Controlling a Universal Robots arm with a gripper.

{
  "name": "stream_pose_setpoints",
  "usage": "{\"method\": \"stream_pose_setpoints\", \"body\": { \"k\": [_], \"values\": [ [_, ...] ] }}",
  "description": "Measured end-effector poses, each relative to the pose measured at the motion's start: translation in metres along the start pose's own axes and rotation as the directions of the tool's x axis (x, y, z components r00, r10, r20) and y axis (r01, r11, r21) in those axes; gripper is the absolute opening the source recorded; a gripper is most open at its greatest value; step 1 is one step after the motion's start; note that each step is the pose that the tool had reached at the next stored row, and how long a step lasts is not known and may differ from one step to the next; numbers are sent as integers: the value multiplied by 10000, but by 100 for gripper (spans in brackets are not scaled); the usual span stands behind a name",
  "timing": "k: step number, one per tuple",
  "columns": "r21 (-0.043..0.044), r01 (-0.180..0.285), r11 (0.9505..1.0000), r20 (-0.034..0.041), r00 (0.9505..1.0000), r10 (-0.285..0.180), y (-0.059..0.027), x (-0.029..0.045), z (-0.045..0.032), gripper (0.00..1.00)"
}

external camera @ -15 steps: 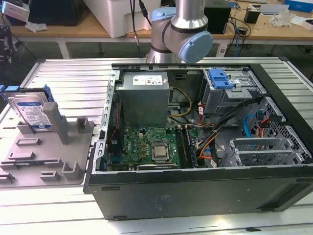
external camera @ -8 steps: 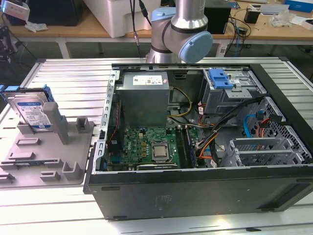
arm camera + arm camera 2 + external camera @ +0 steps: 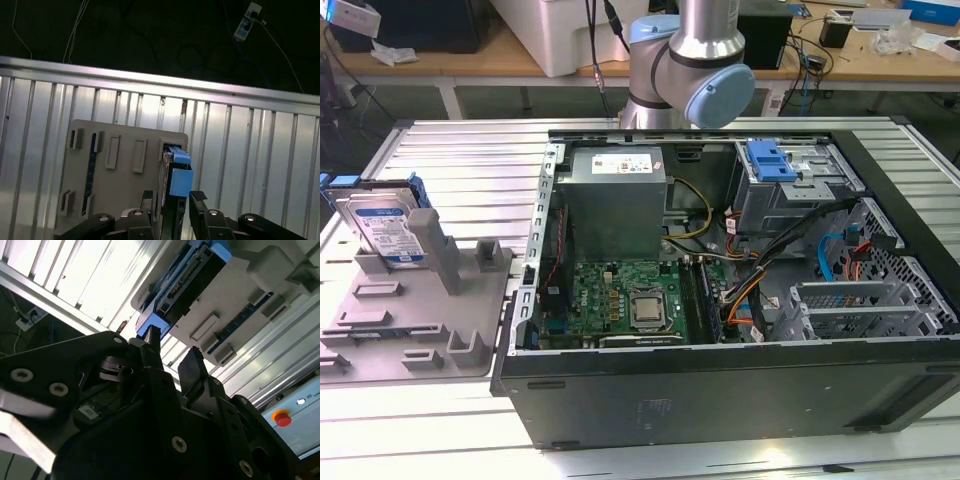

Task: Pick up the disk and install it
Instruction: 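Pick up the disk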

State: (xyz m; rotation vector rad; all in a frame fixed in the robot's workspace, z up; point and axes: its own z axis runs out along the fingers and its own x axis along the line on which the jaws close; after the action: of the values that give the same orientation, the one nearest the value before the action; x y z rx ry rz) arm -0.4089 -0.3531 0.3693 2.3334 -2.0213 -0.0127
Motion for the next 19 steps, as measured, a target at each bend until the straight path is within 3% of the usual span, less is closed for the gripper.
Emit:
{"method": "stream_pose_setpoints", "body": {
  "k": [8,13,19],
  "values": [
    [63,686,9976,-41,9976,-685,-6,-104,3,42],
    [75,696,9975,-45,9976,-696,2,-106,4,42],
    [61,214,9998,-22,9998,-214,5,-107,22,42]
  ]
}}
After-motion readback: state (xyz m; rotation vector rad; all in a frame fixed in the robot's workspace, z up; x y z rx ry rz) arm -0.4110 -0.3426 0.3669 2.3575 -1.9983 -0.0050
